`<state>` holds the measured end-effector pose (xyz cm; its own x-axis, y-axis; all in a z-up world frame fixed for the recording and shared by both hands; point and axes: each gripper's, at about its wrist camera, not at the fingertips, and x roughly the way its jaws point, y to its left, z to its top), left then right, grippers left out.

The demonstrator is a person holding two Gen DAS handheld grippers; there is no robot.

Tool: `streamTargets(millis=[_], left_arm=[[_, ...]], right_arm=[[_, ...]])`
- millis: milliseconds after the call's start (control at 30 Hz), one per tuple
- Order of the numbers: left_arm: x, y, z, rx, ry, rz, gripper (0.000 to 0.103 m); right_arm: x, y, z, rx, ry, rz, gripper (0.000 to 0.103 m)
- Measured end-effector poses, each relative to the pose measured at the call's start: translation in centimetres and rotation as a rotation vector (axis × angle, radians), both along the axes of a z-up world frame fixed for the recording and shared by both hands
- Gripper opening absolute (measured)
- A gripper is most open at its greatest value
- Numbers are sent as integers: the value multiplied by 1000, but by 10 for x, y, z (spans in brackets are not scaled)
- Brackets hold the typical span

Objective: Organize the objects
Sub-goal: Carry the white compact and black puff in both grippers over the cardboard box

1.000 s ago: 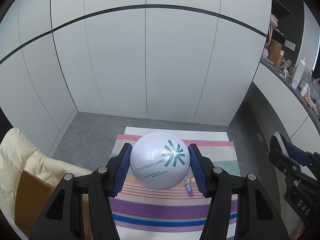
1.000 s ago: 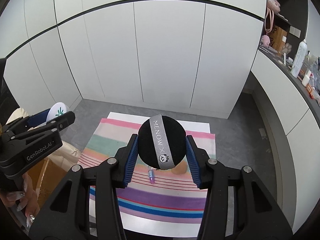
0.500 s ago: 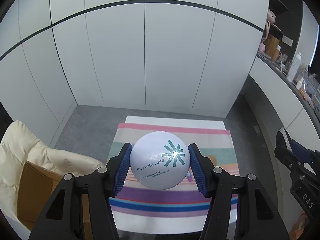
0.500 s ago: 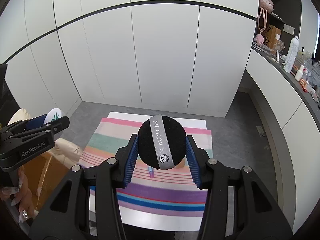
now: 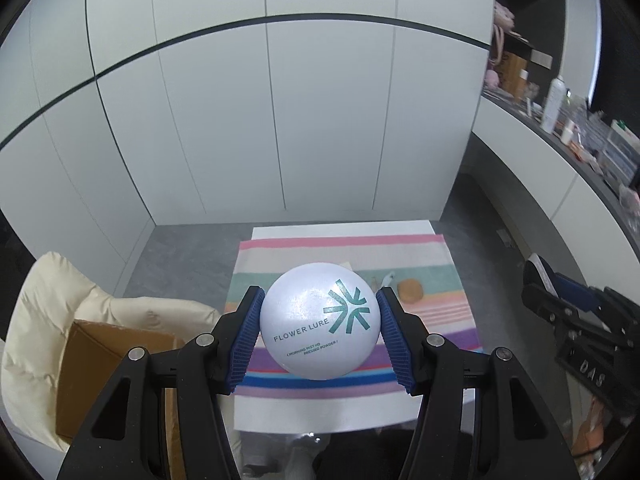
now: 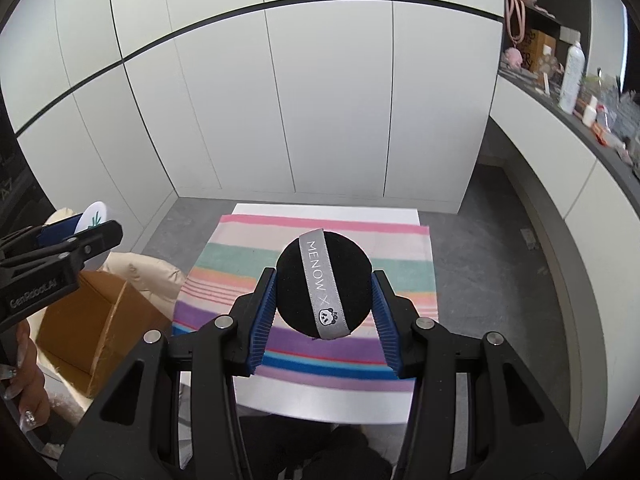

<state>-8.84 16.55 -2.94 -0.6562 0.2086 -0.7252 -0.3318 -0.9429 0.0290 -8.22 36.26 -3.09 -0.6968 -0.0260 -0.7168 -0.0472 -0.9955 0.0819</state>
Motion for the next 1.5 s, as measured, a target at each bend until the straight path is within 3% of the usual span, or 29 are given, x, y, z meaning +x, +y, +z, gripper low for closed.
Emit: streamTargets(millis=[267,733,1167,1500], left_arm=[[47,-22,0,-1,-6,1,58],[101,-50,-19,9,-21,8,58],[121,-67,-33,-4,-54,23,58],[114,-71,-39,-2,-82,29,58]], right_arm=[[53,2,0,-21,6,-35,48],[129,2,-26,-57,-82,-12,48],[156,-6,-32,-46,-104,-13,48],[157,-4,-34,-44,-104,-22,48]])
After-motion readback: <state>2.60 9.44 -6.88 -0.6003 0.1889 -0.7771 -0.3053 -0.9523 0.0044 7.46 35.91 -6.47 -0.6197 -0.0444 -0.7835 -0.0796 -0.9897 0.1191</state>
